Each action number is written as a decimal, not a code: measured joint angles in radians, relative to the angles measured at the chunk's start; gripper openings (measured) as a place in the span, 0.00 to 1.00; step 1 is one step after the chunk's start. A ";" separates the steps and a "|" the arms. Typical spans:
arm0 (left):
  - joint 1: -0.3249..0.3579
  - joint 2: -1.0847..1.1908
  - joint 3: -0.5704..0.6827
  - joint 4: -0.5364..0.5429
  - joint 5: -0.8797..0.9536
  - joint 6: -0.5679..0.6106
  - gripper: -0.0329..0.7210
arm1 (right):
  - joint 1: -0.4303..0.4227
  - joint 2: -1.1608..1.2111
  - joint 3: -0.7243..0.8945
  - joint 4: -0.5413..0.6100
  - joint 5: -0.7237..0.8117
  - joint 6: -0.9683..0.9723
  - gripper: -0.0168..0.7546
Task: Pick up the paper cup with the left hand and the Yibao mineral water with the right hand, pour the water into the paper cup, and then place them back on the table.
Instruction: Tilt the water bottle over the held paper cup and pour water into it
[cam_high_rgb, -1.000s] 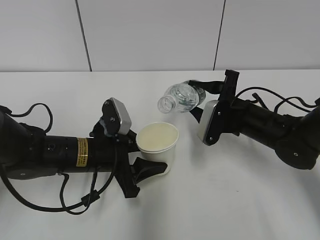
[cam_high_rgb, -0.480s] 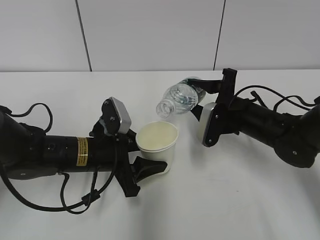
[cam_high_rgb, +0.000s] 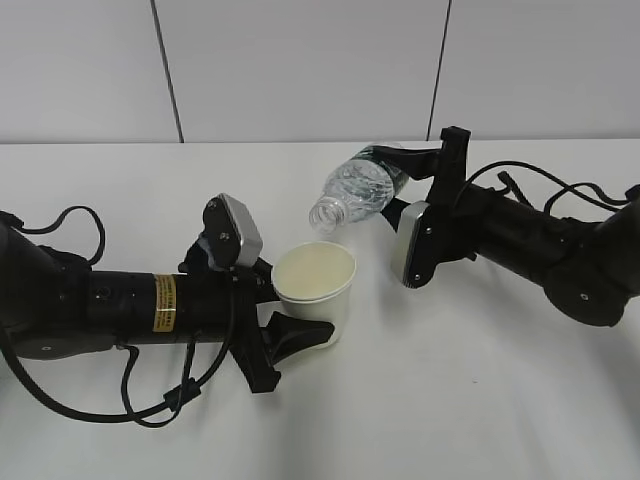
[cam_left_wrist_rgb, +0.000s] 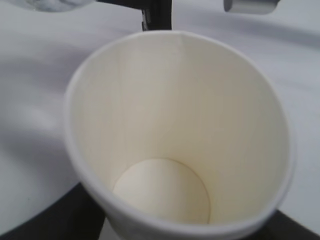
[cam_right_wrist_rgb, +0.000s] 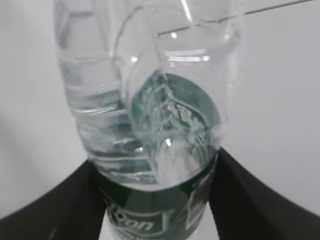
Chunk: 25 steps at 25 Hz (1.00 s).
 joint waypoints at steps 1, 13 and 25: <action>0.000 0.000 0.000 0.000 0.000 0.000 0.63 | 0.000 0.000 0.000 0.000 0.000 -0.004 0.57; 0.000 0.000 0.000 -0.044 0.000 -0.001 0.63 | 0.000 0.001 -0.007 -0.004 0.000 -0.058 0.57; 0.000 0.000 0.000 -0.045 0.039 -0.001 0.63 | 0.000 0.001 -0.007 -0.014 0.000 -0.109 0.57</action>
